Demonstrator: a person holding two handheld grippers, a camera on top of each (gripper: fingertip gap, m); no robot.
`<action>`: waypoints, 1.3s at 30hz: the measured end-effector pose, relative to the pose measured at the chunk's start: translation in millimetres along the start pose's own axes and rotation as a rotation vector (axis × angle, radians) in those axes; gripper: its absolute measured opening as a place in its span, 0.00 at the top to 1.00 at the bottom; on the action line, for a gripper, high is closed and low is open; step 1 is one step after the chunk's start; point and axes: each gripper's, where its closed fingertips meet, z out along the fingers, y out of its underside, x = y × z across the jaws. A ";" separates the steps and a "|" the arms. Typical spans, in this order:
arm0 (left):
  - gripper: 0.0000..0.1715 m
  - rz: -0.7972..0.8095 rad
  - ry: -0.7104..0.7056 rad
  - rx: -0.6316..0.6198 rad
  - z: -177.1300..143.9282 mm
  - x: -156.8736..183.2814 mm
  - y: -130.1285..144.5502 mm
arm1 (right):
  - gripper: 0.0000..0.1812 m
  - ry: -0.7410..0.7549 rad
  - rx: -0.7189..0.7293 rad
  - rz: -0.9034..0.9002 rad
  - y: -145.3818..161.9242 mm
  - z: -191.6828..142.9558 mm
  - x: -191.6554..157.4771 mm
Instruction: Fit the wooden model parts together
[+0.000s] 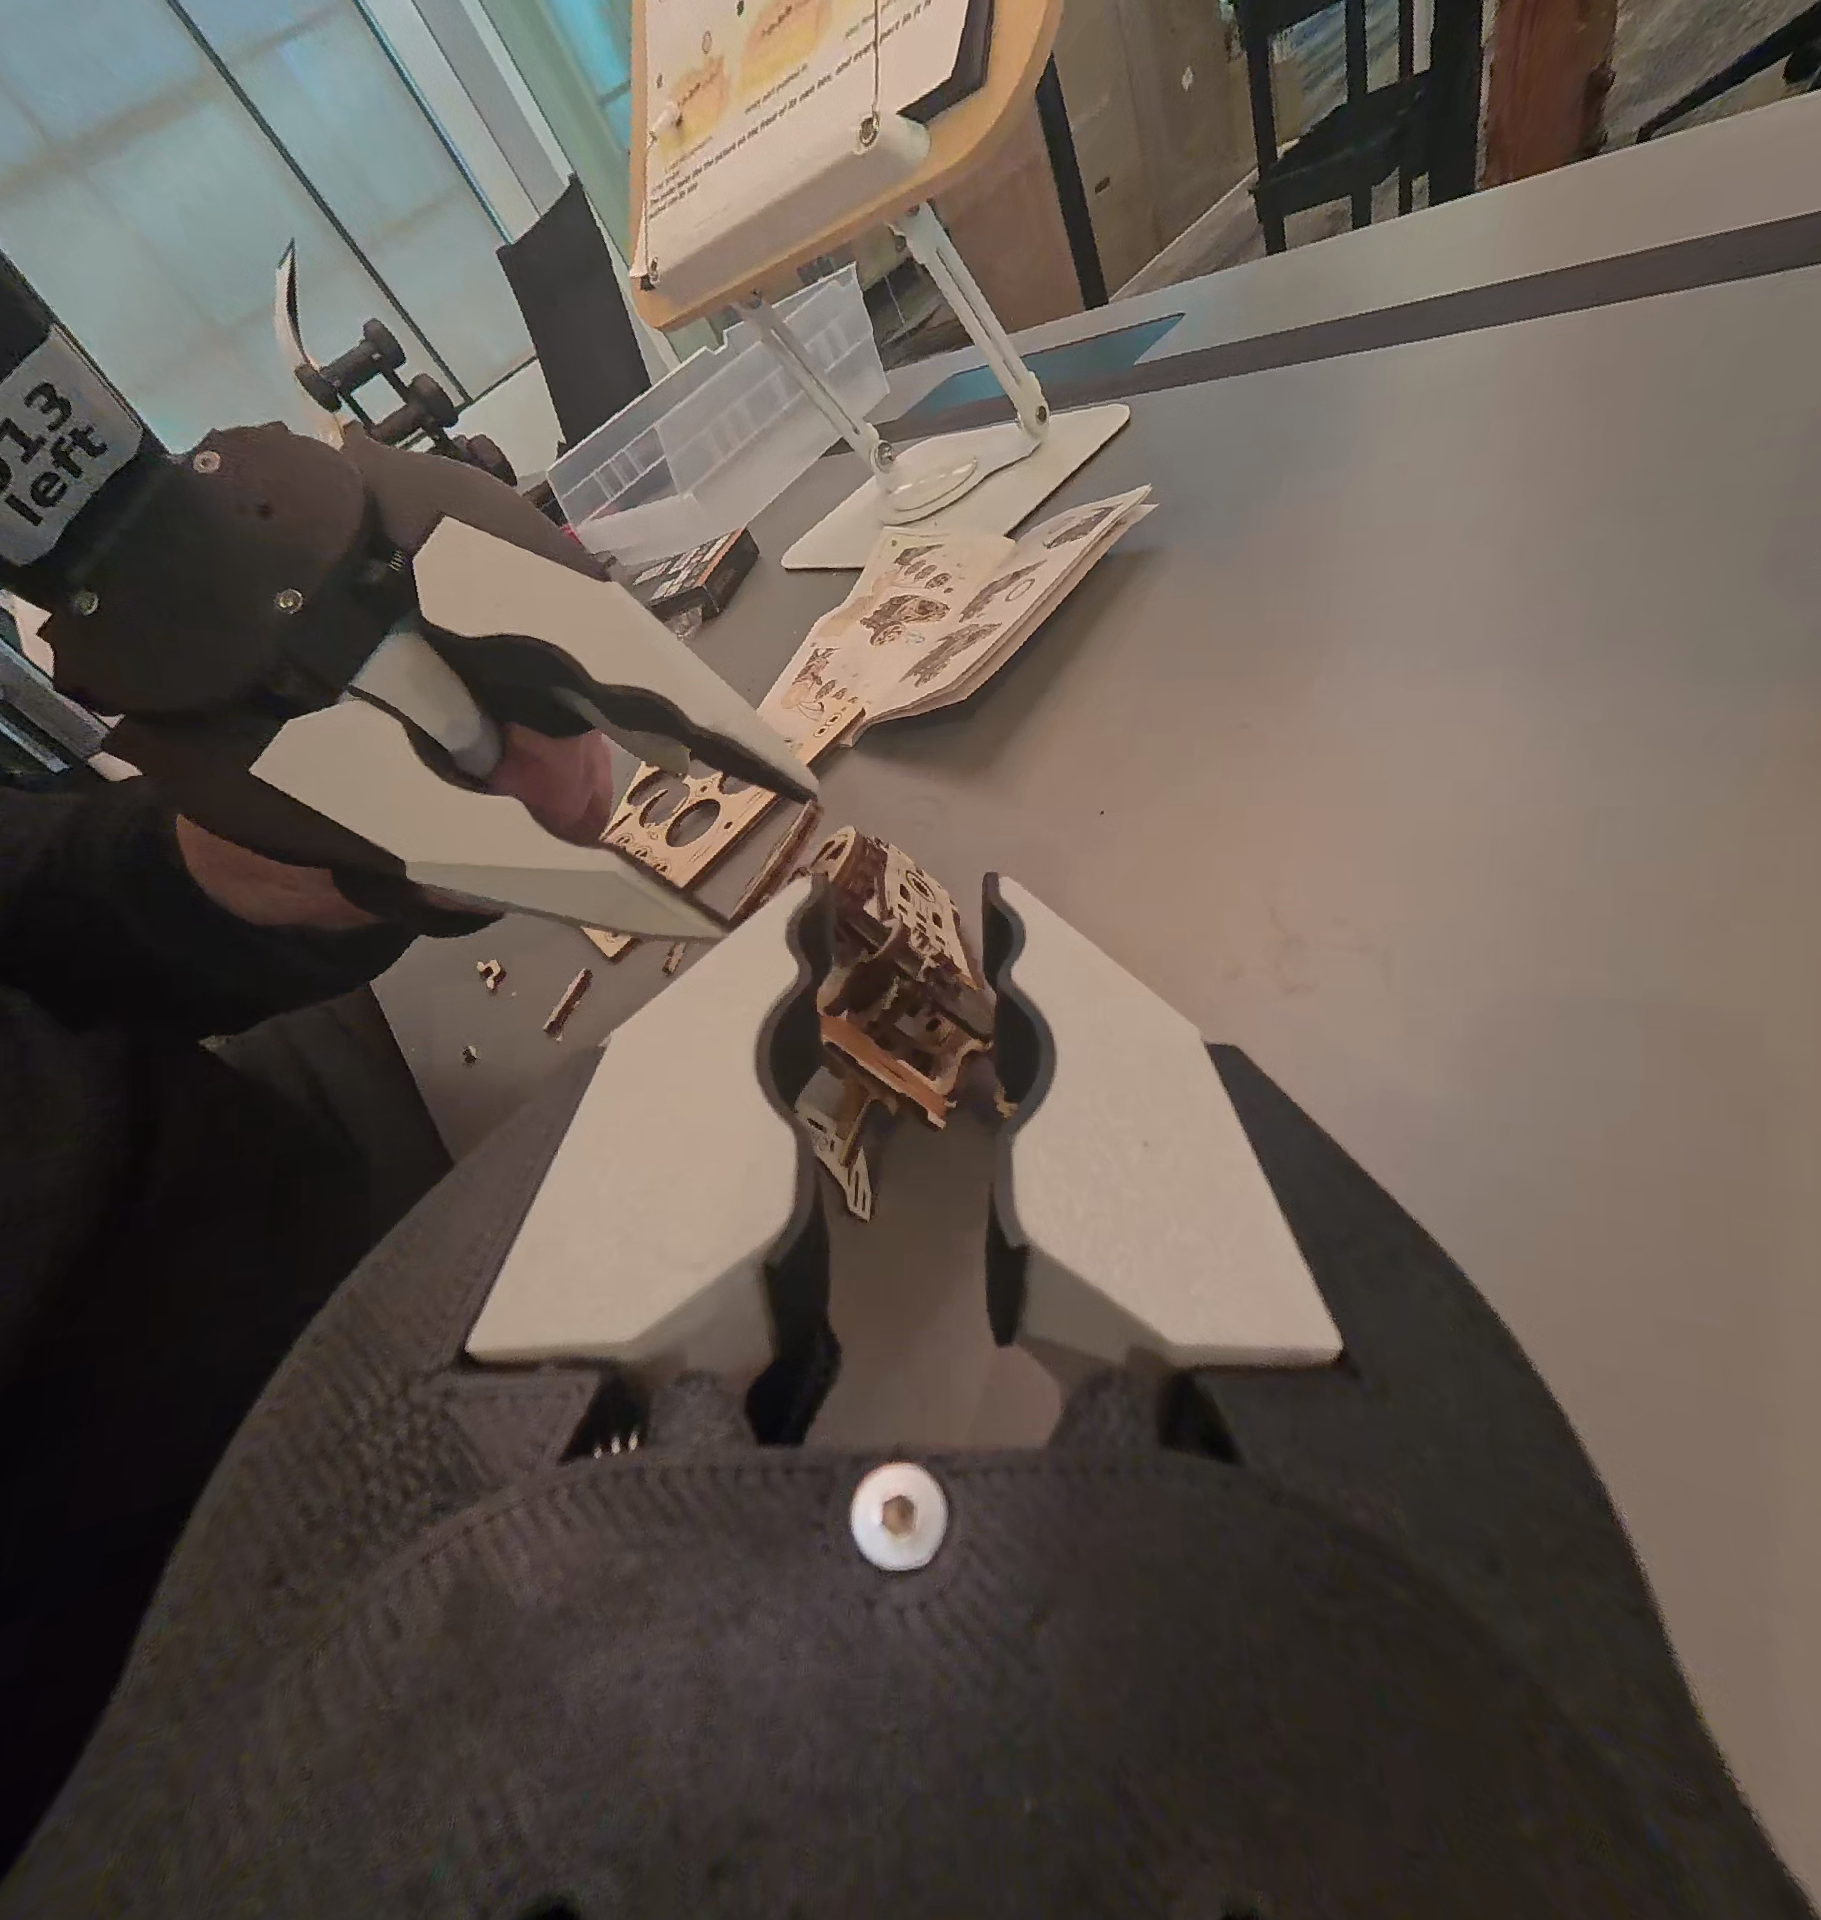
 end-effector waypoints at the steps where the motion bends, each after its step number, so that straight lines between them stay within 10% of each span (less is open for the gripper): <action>1: 0.83 0.004 -0.012 0.000 -0.6 -2.5 0.6 | 0.86 -0.002 -0.002 0.000 0.1 0.7 -0.6; 28: 0.83 -0.021 0.008 -0.031 10.7 -3.1 0.4 | 1.00 0.024 -0.099 0.029 16.9 15.3 6.0; 39: 0.83 0.010 -0.018 -0.002 11.6 -1.4 -0.7 | 0.78 -0.028 -0.077 0.188 9.3 8.4 2.1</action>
